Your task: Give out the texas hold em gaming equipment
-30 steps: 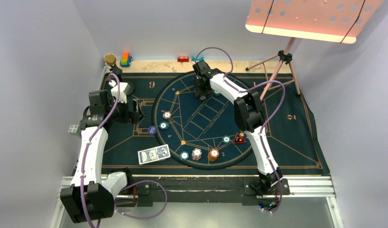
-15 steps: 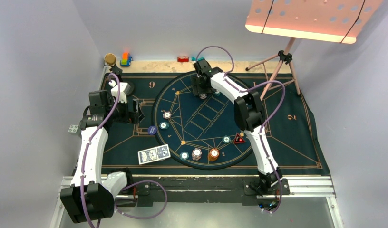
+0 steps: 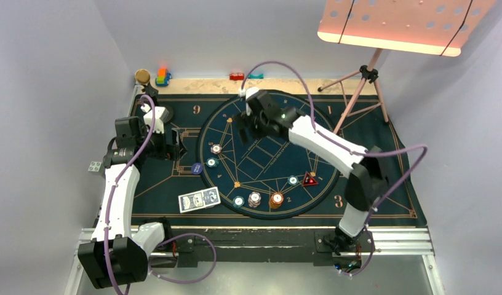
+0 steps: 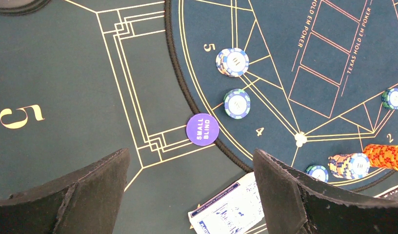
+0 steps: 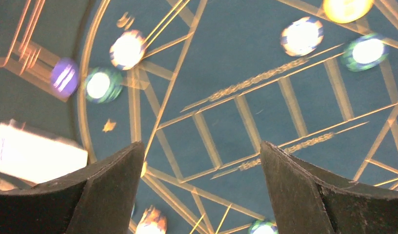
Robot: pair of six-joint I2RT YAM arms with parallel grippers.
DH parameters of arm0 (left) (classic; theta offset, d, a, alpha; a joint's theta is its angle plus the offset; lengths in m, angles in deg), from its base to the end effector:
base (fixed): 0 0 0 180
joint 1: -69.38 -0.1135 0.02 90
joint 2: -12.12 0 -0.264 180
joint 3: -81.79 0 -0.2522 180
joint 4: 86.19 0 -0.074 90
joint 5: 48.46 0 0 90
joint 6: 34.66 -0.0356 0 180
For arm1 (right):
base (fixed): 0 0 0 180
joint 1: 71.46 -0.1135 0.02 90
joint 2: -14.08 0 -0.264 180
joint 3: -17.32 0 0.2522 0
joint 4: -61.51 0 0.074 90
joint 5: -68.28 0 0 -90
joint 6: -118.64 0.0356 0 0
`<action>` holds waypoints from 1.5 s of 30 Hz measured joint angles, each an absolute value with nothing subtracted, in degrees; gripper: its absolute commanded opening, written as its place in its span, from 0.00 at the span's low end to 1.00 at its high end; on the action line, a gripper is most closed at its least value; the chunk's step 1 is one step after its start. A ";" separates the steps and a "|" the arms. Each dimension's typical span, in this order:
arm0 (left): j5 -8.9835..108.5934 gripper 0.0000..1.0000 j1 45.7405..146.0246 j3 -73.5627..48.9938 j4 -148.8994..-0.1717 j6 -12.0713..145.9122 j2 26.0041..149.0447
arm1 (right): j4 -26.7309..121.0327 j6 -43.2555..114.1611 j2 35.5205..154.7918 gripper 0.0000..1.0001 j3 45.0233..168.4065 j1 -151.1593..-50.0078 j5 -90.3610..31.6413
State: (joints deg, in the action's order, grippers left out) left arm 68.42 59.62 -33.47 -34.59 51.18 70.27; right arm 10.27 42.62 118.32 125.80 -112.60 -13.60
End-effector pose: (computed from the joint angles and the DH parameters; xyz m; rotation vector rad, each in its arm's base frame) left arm 0.2057 0.0191 0.2919 0.1139 2.2864 -0.4261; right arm 0.3128 0.2666 0.3081 -0.4980 2.3474 0.2862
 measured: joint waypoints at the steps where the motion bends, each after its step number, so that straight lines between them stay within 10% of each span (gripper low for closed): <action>1: 68.42 1.00 59.62 -33.47 -34.59 51.18 70.27 | 11.34 42.51 115.33 0.93 122.26 -114.68 -14.45; 22: 68.44 1.00 59.62 -33.47 -34.59 51.18 70.25 | 13.68 43.12 109.36 0.92 95.50 -130.68 -23.52; 41: 68.42 1.00 59.62 -33.47 -34.59 51.16 69.94 | 15.65 43.12 113.93 0.50 95.02 -131.20 -24.37; 45: 68.42 1.00 59.62 -33.47 -34.59 51.13 69.94 | 15.56 43.14 113.78 0.27 95.02 -131.29 -24.29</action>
